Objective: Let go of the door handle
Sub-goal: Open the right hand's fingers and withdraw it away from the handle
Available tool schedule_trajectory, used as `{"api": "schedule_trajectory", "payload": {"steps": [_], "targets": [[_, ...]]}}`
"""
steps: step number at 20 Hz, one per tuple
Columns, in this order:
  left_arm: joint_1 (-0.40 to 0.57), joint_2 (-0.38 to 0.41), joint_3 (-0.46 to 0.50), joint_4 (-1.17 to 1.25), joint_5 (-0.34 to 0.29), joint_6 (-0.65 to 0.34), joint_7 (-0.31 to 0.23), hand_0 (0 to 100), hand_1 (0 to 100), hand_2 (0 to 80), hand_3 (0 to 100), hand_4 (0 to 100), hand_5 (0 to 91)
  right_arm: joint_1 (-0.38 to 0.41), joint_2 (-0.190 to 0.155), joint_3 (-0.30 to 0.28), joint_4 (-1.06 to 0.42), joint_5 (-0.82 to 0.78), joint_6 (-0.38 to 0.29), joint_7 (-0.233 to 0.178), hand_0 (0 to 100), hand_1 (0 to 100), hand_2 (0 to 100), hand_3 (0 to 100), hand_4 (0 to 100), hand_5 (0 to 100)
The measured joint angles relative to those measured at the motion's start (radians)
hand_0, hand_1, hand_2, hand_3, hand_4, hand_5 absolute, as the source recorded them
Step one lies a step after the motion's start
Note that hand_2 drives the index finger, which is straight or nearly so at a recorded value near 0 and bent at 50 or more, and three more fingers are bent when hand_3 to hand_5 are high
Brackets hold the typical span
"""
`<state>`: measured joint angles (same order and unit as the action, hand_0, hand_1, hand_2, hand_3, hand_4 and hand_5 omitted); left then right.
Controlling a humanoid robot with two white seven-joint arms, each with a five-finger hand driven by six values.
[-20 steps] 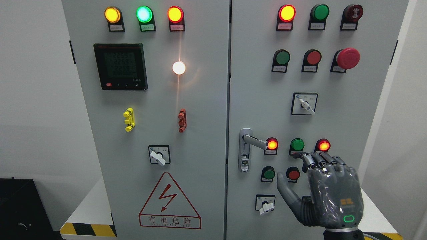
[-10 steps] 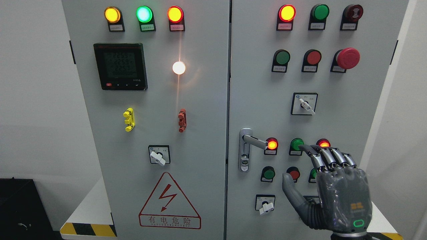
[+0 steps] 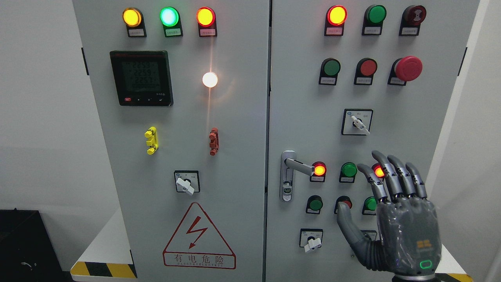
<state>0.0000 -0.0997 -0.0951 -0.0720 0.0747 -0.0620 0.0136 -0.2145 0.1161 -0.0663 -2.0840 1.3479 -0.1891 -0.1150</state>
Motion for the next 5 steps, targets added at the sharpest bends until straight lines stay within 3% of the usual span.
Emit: {"api": "schedule_trajectory", "payload": {"steps": [5], "targets": [[0.000,0.000,0.000,0.000,0.000,0.000,0.000,12,56,0.0,0,0,0.0,0.007,0.001,0.000,-0.001,-0.002,-0.001,-0.003,53,22,16,11,10,0]]}}
